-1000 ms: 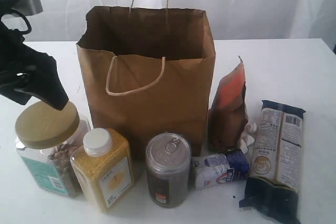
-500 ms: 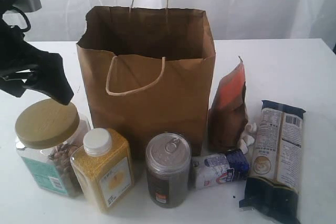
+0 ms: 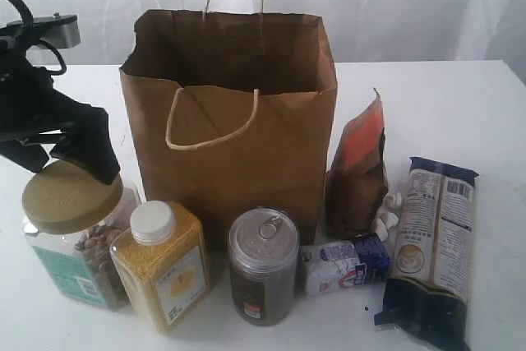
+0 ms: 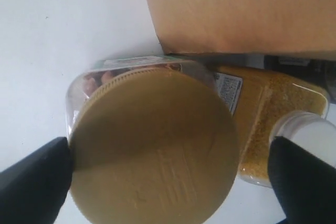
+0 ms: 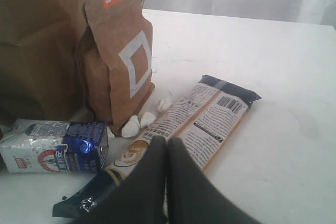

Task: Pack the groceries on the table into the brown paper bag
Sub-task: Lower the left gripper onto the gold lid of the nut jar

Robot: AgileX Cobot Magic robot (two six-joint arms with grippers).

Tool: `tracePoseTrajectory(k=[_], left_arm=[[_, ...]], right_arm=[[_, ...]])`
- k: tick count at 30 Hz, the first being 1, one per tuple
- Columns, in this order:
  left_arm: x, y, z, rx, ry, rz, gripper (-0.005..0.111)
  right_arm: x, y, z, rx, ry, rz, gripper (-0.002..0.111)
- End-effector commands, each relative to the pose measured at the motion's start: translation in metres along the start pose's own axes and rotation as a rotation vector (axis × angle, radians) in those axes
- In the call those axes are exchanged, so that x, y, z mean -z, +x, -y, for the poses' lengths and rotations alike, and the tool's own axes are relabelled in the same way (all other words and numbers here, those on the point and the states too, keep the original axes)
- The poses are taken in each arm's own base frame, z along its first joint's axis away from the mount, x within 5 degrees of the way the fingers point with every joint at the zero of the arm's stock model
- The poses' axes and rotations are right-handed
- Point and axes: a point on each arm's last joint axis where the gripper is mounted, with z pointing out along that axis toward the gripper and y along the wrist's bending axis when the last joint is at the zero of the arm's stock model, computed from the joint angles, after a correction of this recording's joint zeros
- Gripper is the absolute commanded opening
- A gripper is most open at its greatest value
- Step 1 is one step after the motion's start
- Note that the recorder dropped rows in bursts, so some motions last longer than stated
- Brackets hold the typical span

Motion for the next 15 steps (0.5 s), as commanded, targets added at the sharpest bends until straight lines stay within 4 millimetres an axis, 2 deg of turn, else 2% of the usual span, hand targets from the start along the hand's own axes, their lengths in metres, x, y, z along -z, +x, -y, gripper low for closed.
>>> tracePoseTrajectory(k=[1, 9, 15], left_arm=[[-0.009, -0.001, -0.001, -0.003, 0.011, -0.035, 0.105], [-0.016, -0.002, 0.007, -0.073, -0.077, -0.055, 0.105], [-0.014, -0.007, 0.012, -0.116, -0.142, -0.071, 0.105]], right_arm=[[0.0, 0.001, 0.0, 0.002, 0.001, 0.003, 0.0], [0.0, 0.001, 0.0, 0.002, 0.001, 0.003, 0.0], [0.0, 0.001, 0.0, 0.002, 0.001, 0.003, 0.0]])
